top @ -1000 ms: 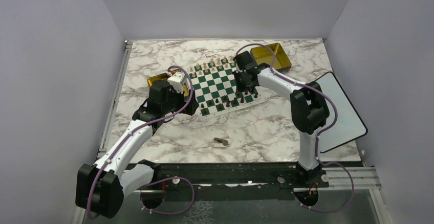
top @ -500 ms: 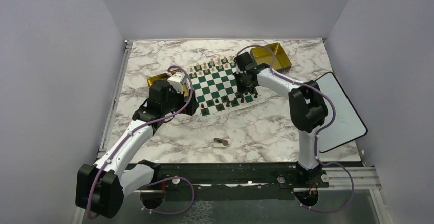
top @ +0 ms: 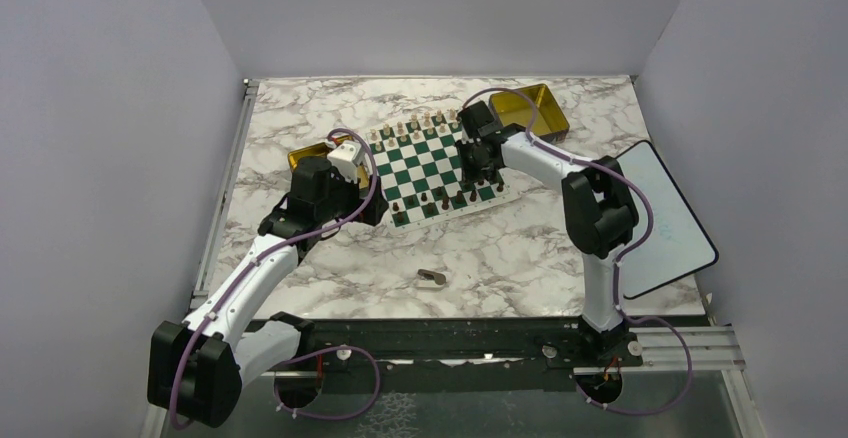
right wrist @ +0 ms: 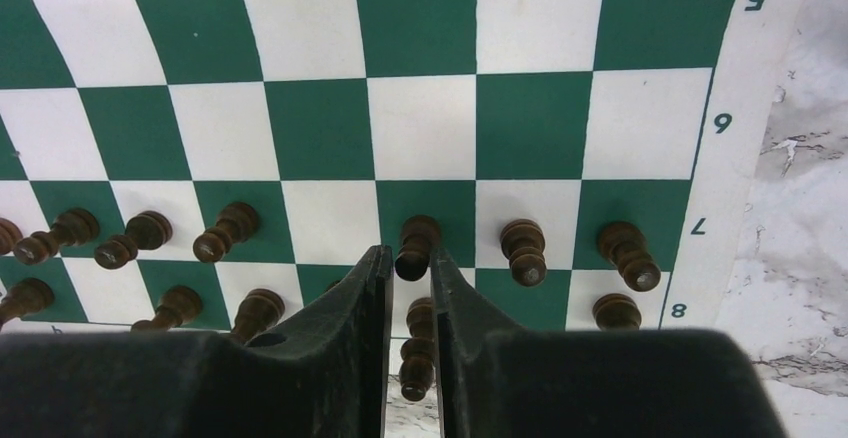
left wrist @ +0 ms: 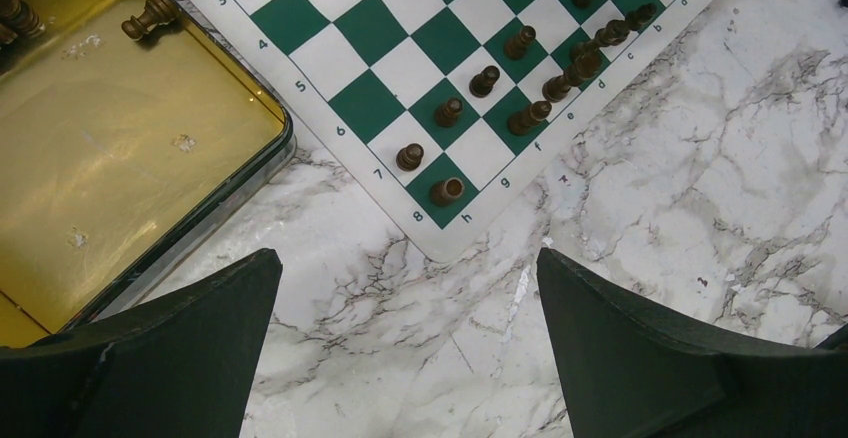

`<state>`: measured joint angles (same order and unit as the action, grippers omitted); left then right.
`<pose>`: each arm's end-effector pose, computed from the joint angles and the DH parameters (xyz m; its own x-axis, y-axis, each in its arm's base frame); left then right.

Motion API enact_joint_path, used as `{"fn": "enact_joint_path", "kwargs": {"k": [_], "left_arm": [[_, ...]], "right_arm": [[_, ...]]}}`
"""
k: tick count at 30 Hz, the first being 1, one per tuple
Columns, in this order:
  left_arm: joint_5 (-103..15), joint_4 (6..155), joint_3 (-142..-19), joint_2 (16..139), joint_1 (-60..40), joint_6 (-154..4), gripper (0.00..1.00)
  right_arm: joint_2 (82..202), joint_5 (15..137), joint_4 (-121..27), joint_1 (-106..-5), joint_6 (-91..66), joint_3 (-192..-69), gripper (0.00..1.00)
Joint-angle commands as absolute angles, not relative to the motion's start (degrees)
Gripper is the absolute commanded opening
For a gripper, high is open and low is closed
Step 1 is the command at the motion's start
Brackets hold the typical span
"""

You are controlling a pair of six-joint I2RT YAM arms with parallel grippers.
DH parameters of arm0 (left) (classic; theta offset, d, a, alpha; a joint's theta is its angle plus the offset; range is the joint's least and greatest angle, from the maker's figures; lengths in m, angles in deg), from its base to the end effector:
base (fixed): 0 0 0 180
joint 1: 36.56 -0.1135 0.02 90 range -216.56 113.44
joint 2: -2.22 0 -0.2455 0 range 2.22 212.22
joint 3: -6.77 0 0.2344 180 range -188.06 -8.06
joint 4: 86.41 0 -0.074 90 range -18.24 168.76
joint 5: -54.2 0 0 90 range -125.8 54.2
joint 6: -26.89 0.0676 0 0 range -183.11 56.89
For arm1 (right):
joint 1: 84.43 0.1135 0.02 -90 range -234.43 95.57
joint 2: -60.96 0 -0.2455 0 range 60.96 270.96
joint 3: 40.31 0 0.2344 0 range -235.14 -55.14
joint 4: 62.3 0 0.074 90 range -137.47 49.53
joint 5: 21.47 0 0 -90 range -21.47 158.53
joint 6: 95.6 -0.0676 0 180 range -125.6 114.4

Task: Set up the chess pieces on the board
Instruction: Place the chess piece on the chessboard, then pick up the chess piece from the storage box.

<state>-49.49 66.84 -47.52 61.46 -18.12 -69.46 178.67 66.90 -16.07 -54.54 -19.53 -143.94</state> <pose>0.2291 -0.0932 0.2308 -0.5506 0.0703 -0.8318 0.4402 0.8711 -0.2177 0.3752 0.2134 0.1508 -0.8480 -0.2099 -0.4867 -0.2903 0.9522 0.0953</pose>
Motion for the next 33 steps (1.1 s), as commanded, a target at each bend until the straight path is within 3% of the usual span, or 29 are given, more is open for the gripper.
{"fn": "enact_joint_path", "kwargs": {"k": [1,12,24,27,29,33], "left_arm": [[-51.0,67.4,-47.9,60.1,-18.3,-68.5,0.99],[-47.6,66.7,-48.6,59.0,-18.3,-68.5,0.99],[-28.6,59.2,-55.8,64.9,-19.1,-74.1,0.96],[-26.6,59.1,-57.7,67.5,-20.9,-73.7,0.94],[-27.4,59.5,-59.2,69.9,-23.3,-72.7,0.91],[-30.2,60.8,-63.3,76.3,-27.3,-71.6,0.84]], "right_arm": [[179.6,66.5,-14.8,-54.9,-20.3,-145.8,0.28],[175.0,67.1,-13.6,-54.9,-20.7,-148.4,0.43],[158.7,72.8,-16.1,-54.9,-21.7,-142.6,0.61],[153.5,75.1,-18.8,-54.9,-22.3,-138.4,0.73],[150.1,77.0,-20.7,-54.9,-22.4,-135.4,0.97],[143.7,78.2,-23.1,-54.8,-22.1,-130.0,1.0]]}}
